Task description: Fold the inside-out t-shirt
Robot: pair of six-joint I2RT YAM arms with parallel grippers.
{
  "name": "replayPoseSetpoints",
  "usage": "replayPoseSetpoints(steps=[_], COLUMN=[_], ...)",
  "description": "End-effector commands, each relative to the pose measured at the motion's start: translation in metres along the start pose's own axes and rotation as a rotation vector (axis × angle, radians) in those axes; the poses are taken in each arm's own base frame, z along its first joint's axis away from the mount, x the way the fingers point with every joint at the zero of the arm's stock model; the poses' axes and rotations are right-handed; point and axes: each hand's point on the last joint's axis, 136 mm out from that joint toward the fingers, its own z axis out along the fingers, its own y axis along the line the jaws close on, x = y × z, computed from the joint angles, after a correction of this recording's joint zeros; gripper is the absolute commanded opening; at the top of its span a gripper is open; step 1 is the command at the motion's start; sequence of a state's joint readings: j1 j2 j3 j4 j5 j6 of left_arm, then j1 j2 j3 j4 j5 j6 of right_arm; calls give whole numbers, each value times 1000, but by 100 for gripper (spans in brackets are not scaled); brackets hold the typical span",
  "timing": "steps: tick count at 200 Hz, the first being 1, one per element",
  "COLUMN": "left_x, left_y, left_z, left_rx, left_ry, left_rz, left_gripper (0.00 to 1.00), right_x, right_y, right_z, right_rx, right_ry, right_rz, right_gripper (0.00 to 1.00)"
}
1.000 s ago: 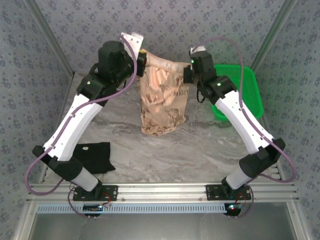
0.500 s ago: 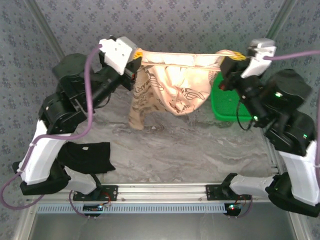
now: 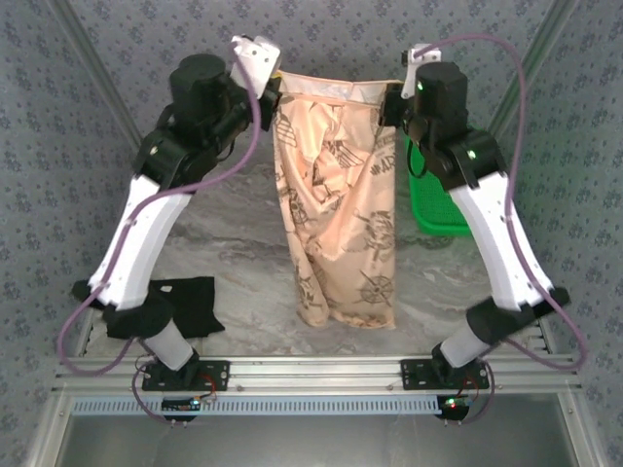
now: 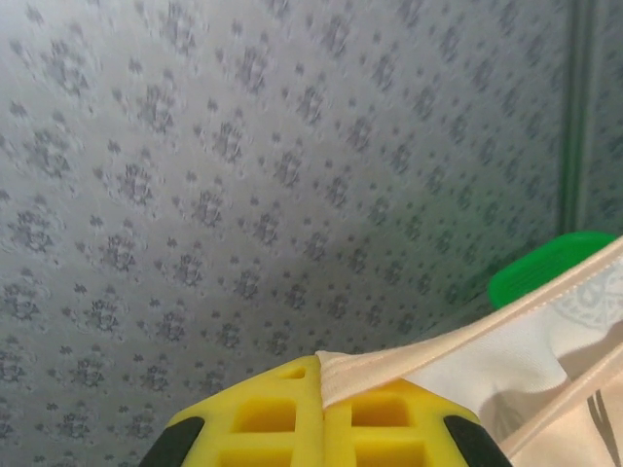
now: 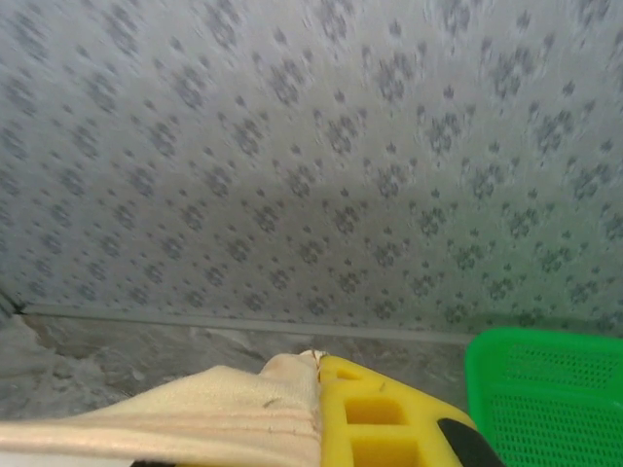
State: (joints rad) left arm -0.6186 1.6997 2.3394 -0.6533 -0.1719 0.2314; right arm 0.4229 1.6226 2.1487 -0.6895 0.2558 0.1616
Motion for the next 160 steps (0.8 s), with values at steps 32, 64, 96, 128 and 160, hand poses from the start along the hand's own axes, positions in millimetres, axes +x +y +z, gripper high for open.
replayPoseSetpoints(steps=[32,64,96,128,160], left_x=[2,-21,-14,67,186], left_y=[50,72,53,9,-56], left_z=[64,64,50,40,12], left_rx=[-88,-120,-14,142,244], left_ry=[-32,-142,-88,180,230], left_rz=[-38,-41,-5,-2,-32], left_gripper=[0,0,0,0,0], right_x=[-53,-87,-77,-2,117], right_y=[-2,-14,-14,4,6], right_z=[49,39,22,24,9], right_rx=[-93,-63,-56,-76,-45], right_ry=[-99,-217,-182,-49,112], right_rz=[29,31,18,-2,38], right_gripper=[0,0,0,0,0])
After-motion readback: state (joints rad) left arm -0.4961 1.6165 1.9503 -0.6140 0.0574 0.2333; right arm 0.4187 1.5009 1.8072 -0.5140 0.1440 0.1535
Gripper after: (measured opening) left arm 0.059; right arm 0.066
